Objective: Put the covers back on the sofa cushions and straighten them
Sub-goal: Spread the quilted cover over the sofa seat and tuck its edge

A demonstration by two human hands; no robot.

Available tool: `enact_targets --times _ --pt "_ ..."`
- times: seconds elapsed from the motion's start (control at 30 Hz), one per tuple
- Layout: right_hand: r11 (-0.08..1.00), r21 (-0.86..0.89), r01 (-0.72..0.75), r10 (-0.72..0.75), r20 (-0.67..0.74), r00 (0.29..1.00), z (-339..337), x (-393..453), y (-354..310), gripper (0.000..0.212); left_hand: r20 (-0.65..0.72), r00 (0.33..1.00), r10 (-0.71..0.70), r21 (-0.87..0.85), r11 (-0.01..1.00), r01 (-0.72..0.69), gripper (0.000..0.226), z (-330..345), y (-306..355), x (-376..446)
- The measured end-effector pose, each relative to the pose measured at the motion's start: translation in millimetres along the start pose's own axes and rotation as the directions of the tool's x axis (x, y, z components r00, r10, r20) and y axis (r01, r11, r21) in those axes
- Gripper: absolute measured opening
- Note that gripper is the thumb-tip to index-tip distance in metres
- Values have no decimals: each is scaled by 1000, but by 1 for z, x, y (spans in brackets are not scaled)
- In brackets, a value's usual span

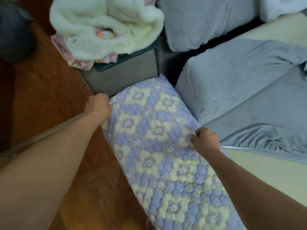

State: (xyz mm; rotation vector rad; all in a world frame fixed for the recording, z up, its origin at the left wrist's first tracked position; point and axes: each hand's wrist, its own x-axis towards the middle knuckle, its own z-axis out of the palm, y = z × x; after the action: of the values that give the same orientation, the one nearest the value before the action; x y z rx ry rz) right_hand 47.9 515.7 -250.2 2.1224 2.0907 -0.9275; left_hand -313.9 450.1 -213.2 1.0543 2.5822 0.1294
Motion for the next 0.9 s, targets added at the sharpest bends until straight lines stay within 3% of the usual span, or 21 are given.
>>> enact_targets --times 0.1,0.23,0.37,0.47,0.53,0.6,0.67,0.73,0.8,0.83,0.9 --pt "1000 16 12 -12 3 1000 -14 -14 -7 33 -55 995 80 111 991 -73 12 -23 -16 -9" --pt "976 173 135 -161 149 976 -19 -57 -25 40 -137 988 70 183 982 -45 12 -30 -21 -16" --pt "943 220 248 -294 206 933 -2 -87 -33 45 -85 995 -46 -30 999 43 24 -4 12 -35" --pt "903 334 270 -358 235 904 5 -86 -20 29 -57 998 5 -145 989 -13 53 22 63 -68" --pt "852 445 276 -403 219 889 -3 -81 8 5 -101 976 193 -128 970 -205 61 43 105 -101" --pt "849 443 289 -341 42 939 -14 -72 56 21 -10 899 438 -53 898 -438 62 67 137 -131" --pt "923 353 150 -133 -71 989 -30 -64 128 37 257 824 505 77 839 -538 62 94 155 -151" --pt "953 262 -151 127 103 986 -45 -71 209 57 380 813 441 242 801 -548 57 116 158 -159" --pt "924 232 -303 211 350 913 -46 -93 274 69 284 842 458 291 796 -531 34 122 161 -163" --pt "918 263 -298 181 390 903 -43 -104 290 57 239 853 464 311 796 -520 25 122 163 -162" --pt "946 280 -162 87 260 962 -32 -115 313 29 243 855 458 393 759 -518 22 118 176 -165"
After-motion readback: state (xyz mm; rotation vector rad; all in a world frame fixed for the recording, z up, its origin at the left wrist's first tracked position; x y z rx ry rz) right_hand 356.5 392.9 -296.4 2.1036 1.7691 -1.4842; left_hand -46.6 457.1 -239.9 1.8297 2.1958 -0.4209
